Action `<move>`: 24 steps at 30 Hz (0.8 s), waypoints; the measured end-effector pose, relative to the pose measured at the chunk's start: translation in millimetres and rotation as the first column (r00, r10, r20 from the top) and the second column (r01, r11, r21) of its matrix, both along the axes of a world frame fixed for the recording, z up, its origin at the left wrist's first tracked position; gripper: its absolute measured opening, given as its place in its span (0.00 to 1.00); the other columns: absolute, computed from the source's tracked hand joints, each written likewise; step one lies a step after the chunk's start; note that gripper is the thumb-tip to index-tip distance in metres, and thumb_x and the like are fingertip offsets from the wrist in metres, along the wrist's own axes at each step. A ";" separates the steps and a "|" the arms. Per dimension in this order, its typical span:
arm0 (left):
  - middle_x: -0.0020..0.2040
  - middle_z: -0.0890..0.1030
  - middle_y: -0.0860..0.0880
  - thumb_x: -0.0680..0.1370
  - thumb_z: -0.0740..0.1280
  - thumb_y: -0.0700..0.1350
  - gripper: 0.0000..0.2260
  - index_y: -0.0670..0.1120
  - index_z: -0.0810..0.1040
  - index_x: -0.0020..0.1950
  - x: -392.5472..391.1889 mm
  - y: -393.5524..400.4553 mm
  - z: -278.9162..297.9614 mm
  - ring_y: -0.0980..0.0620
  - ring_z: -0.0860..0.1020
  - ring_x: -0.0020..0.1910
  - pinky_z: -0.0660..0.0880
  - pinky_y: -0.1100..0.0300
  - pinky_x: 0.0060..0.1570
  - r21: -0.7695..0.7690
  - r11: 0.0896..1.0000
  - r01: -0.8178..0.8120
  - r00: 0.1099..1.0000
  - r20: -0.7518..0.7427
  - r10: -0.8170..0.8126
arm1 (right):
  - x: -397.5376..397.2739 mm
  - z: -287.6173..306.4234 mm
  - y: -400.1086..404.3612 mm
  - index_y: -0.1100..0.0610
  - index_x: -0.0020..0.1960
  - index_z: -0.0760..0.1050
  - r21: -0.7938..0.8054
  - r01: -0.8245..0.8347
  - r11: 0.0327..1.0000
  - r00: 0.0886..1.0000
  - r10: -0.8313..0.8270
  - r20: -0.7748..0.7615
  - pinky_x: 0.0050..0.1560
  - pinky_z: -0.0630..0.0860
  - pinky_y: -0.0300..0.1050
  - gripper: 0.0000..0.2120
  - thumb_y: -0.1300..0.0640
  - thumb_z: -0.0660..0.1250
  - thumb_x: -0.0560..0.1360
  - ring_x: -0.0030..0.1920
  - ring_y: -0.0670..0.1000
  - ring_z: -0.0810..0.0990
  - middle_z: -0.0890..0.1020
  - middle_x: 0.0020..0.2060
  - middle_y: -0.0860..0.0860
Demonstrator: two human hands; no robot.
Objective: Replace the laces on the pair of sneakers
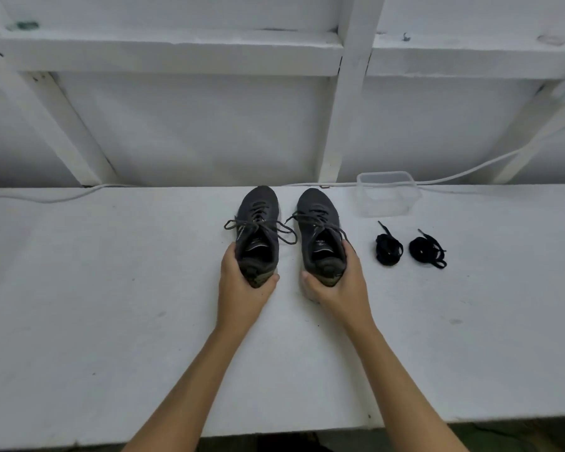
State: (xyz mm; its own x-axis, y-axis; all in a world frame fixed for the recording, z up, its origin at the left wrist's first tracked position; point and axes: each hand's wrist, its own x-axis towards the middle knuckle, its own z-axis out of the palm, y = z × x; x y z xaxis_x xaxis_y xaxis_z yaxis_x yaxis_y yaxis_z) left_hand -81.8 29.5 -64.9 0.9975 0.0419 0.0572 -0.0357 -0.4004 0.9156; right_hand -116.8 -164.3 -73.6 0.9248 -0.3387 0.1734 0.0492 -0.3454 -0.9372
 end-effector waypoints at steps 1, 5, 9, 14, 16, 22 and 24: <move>0.69 0.74 0.51 0.69 0.80 0.47 0.39 0.48 0.64 0.75 4.3 -4.4 0.4 0.52 0.74 0.66 0.75 0.53 0.65 -0.010 0.999 0.034 0.999 -0.002 -0.034 | 5.3 1.2 -1.9 0.40 0.73 0.66 0.011 -0.001 1.000 1.000 0.001 -0.003 0.68 0.74 0.53 0.40 0.50 0.81 0.66 0.70 0.47 0.73 0.74 0.68 0.42; 0.67 0.75 0.51 0.70 0.79 0.46 0.36 0.48 0.65 0.74 19.7 -19.5 3.8 0.53 0.76 0.65 0.76 0.50 0.64 -0.056 0.989 0.140 0.990 0.008 -0.140 | 24.3 4.0 -9.6 0.46 0.73 0.67 0.027 -0.033 0.999 0.999 0.033 -0.020 0.68 0.75 0.56 0.39 0.53 0.80 0.67 0.69 0.49 0.75 0.76 0.68 0.48; 0.69 0.73 0.48 0.71 0.79 0.45 0.38 0.47 0.62 0.75 33.6 -30.3 2.4 0.51 0.74 0.68 0.75 0.49 0.66 -0.089 0.975 0.205 0.979 0.005 -0.205 | 41.3 10.0 -15.7 0.49 0.72 0.69 0.026 -0.047 0.999 0.999 0.047 -0.001 0.65 0.77 0.56 0.35 0.54 0.80 0.68 0.65 0.49 0.78 0.78 0.65 0.50; 0.73 0.66 0.47 0.72 0.78 0.47 0.42 0.47 0.55 0.78 42.3 -36.4 -3.1 0.51 0.70 0.71 0.73 0.50 0.68 -0.073 0.961 0.265 0.964 -0.007 -0.266 | 48.7 13.1 -20.5 0.49 0.69 0.71 -0.016 -0.066 0.998 0.998 0.066 0.012 0.62 0.79 0.54 0.32 0.56 0.80 0.69 0.62 0.48 0.80 0.79 0.62 0.48; 0.73 0.65 0.47 0.72 0.78 0.47 0.42 0.47 0.55 0.78 44.4 -38.5 -4.8 0.52 0.69 0.71 0.73 0.51 0.69 -0.060 0.959 0.277 0.961 -0.005 -0.278 | 49.2 11.2 -22.5 0.50 0.67 0.72 -0.041 -0.065 0.997 0.998 0.066 0.021 0.60 0.80 0.55 0.30 0.57 0.80 0.69 0.61 0.49 0.81 0.80 0.60 0.49; 0.73 0.66 0.48 0.71 0.78 0.51 0.43 0.49 0.56 0.78 47.1 -37.2 -6.5 0.53 0.70 0.71 0.73 0.51 0.68 -0.023 0.961 0.275 0.961 -0.017 -0.276 | 49.5 10.2 -24.2 0.48 0.66 0.72 -0.055 -0.074 0.996 0.997 0.075 0.020 0.60 0.80 0.52 0.32 0.55 0.82 0.67 0.61 0.46 0.81 0.80 0.61 0.47; 0.73 0.67 0.48 0.71 0.78 0.51 0.42 0.49 0.57 0.78 48.5 -35.1 -3.3 0.52 0.70 0.71 0.74 0.51 0.68 -0.017 0.955 0.295 0.955 -0.029 -0.295 | 49.7 13.9 -26.0 0.46 0.65 0.73 -0.062 -0.085 0.994 0.996 0.087 0.021 0.58 0.81 0.51 0.32 0.55 0.82 0.66 0.59 0.45 0.81 0.81 0.59 0.45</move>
State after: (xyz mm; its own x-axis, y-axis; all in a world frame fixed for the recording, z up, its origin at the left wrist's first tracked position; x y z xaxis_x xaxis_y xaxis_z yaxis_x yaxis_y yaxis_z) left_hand -33.3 -5.6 -68.2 0.9668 -0.2540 0.0277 -0.1223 -0.3648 0.9230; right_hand -67.1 -190.3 -59.7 0.9453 -0.2464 0.2138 0.1032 -0.3958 -0.9125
